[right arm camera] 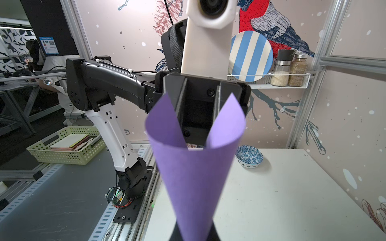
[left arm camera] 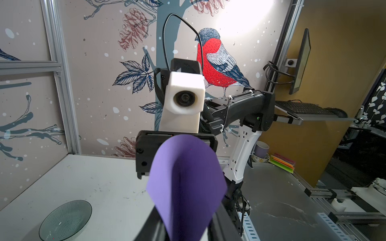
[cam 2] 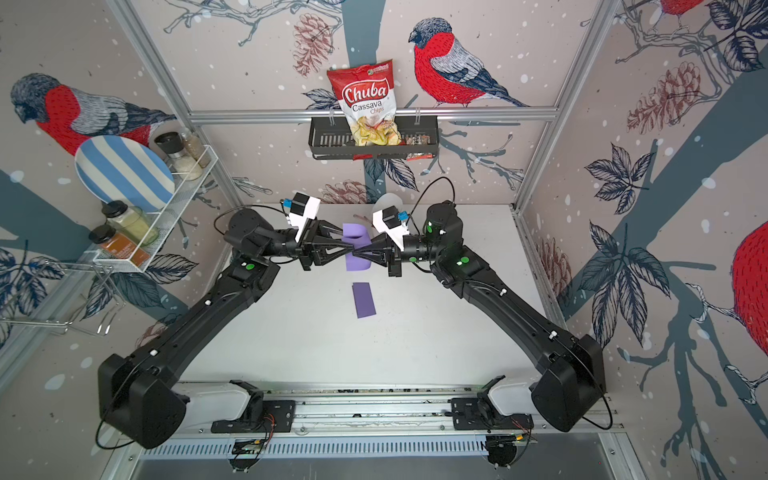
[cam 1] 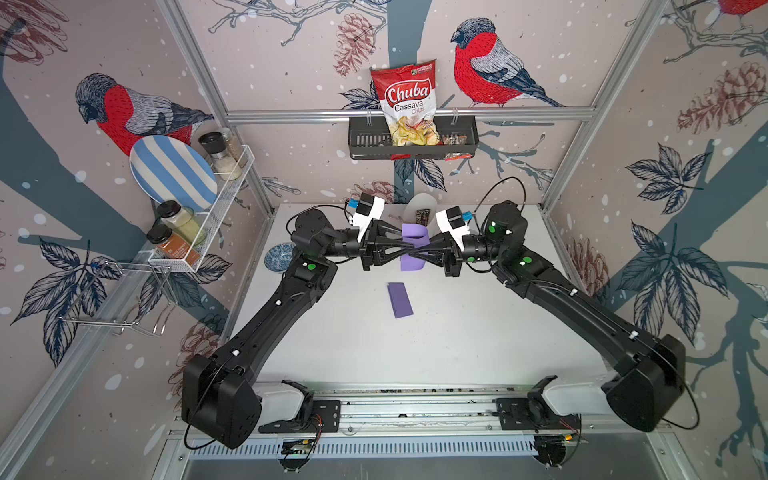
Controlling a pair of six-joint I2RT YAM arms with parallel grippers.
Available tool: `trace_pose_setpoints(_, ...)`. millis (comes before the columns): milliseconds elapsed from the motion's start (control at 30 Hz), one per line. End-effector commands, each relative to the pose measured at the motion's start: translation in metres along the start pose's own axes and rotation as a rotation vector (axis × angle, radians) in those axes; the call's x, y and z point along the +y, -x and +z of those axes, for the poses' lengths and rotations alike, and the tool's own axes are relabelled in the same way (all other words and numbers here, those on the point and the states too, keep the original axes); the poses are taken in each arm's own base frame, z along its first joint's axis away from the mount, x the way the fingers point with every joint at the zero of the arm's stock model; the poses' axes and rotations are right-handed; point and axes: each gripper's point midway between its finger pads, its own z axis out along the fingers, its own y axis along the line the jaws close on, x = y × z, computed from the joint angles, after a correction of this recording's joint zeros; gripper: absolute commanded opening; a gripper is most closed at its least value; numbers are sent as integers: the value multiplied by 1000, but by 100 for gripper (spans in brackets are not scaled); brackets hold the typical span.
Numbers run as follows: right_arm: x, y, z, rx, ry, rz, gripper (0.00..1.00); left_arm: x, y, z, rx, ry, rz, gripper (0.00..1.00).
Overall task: Fold the square paper along the opposite sides
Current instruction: Fold the paper.
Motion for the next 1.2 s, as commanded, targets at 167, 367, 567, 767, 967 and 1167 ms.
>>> trace_pose_setpoints(167,1,7,1,-21,9,-16,0,4,7,0,-11,37,43,16)
trace_pose_setpoints(367,1,7,1,-20,11,-15,0,3,9,0,-13,40,46,11)
trace_pose_setpoints(567,1,6,1,-19,10,-15,0,3,10,0,-14,44,49,9)
trace_pose_setpoints(767,2,6,2,-19,16,-15,0,3,11,0,-14,42,53,3)
trace_pose_setpoints(967,2,5,2,-17,16,-15,0,3,12,0,-15,42,55,0)
trace_pose_setpoints(1167,1,4,3,-15,14,-10,0,2,11,-1,-15,42,52,0)
